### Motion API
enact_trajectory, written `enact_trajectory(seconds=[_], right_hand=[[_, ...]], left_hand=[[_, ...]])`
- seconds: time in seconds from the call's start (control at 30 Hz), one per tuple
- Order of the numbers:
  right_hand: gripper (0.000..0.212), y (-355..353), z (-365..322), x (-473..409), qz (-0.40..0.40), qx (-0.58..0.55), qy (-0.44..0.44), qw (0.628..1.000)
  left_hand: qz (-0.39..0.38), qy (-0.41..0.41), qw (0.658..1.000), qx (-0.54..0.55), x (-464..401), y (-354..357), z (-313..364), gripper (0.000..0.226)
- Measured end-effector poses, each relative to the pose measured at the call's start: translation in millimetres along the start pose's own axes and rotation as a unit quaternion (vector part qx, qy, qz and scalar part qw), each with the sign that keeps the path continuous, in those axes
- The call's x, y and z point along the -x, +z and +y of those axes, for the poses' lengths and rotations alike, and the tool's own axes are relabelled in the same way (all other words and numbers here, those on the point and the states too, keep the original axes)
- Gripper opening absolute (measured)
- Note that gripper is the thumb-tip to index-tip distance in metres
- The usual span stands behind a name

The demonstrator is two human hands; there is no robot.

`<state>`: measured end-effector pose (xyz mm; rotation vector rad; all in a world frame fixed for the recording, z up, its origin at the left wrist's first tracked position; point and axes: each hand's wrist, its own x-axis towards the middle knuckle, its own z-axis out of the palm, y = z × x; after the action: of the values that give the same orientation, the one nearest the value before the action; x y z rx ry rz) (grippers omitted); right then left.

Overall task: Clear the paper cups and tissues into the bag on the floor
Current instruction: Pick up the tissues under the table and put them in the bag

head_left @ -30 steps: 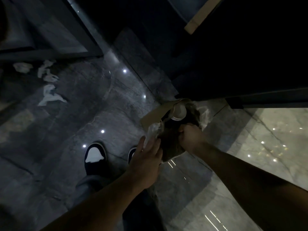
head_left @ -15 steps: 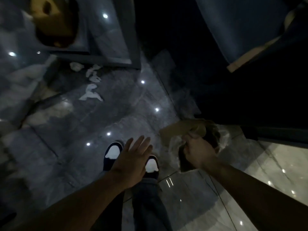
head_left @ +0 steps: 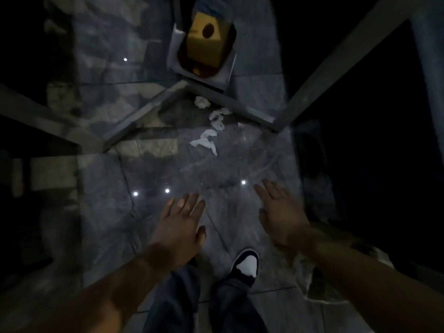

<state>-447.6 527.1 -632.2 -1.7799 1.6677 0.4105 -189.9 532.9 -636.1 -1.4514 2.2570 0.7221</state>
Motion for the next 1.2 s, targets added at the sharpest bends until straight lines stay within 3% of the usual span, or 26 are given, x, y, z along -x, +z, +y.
enact_trajectory(seconds=[0.33,0.47,0.57,0.63,0.77,0.93,1.1,1.2], right_hand=[[0.07,-24.6,-65.3,-77.5,-0.006,0.042,-0.053,0.998],[0.071,-26.6,-72.8,-123.8,0.022,0.066,-0.068,0.995],[0.068,-23.3,-66.4,-169.6,0.036,0.059,-0.1,0.993],[0.066,-19.5,-58.2,-203.9,0.061,0.063,-0.14,0.986],[0.065,-0.8,-34.1,-268.3,0.077,0.152,-0.191,0.967],[0.055,23.9,-1.7,-334.1,0.103,0.257,-0.268,0.923],[0.059,43.3,22.6,-365.0,0.11,0.33,-0.296,0.89],[0.059,38.9,26.2,-370.4,0.079,0.346,-0.286,0.89]], left_hand=[[0.05,-0.011,0.998,0.04,-18.8,-39.0,-56.3,0.058],[0.016,0.025,0.998,0.047,-66.3,-35.6,-75.6,0.069],[0.085,0.053,0.992,0.072,-113.6,-27.9,-93.0,0.065],[0.082,0.064,0.991,0.082,-151.3,-19.8,-105.4,0.062],[0.126,0.124,0.984,0.001,-218.3,-1.2,-129.6,0.046],[0.135,0.195,0.961,-0.144,-274.3,25.3,-156.6,0.052],[0.086,0.219,0.958,-0.166,-315.2,45.6,-177.0,0.033],[0.113,0.243,0.954,-0.134,-330.3,37.9,-181.0,0.028]])
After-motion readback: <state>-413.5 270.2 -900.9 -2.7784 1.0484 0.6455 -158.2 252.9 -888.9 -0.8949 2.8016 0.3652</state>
